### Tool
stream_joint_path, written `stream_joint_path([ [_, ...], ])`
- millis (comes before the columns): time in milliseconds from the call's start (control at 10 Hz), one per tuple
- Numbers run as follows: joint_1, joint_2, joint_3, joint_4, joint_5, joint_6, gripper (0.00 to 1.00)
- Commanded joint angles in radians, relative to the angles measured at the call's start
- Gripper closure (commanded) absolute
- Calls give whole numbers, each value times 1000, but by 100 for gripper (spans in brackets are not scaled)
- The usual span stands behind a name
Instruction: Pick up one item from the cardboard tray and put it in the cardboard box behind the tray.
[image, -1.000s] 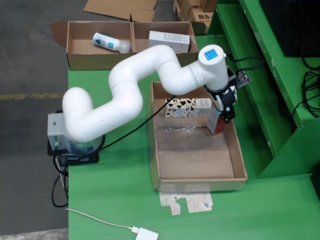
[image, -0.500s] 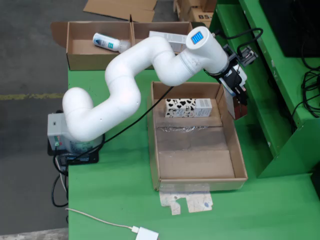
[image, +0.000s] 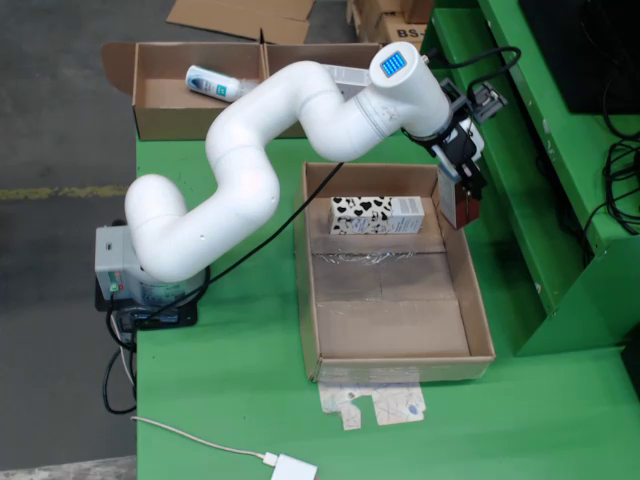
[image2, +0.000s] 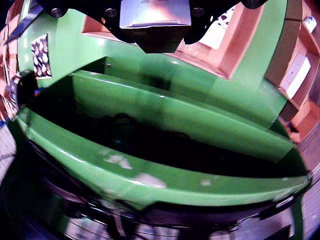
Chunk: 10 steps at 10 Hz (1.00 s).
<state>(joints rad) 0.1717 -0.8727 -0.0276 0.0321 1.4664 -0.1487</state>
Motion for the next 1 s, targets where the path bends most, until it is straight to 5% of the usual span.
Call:
stream_joint_path([
  [0, 77, 52, 28, -29, 20, -39, 100],
  [400, 304, 167, 28, -388, 34, -83, 100],
  [900, 452, 175, 28, -441, 31, -129, 100],
])
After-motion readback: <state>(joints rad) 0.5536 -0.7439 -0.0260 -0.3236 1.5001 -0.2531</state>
